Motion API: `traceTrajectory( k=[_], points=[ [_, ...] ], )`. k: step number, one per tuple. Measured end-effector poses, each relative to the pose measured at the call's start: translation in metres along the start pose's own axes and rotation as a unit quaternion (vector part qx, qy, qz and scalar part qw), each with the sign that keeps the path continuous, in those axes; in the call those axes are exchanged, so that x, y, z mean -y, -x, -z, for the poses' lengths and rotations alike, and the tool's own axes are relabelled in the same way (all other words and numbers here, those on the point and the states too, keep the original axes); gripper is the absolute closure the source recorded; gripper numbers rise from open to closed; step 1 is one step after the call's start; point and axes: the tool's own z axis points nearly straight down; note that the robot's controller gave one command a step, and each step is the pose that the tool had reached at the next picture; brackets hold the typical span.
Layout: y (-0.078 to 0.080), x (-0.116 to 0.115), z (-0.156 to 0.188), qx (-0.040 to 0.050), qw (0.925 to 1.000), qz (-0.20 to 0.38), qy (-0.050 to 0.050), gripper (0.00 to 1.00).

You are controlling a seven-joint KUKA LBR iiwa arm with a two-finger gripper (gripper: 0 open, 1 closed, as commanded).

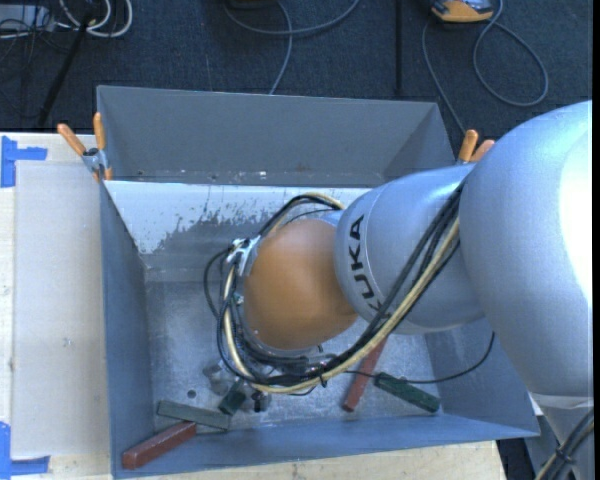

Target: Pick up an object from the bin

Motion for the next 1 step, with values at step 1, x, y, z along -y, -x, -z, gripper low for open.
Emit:
traceTrajectory(
  k=[1],
  points=[
    [-0.0419,0.0078,0.1121,0.0003,0.9997,-0.026,-0.001,1.0]
  ],
)
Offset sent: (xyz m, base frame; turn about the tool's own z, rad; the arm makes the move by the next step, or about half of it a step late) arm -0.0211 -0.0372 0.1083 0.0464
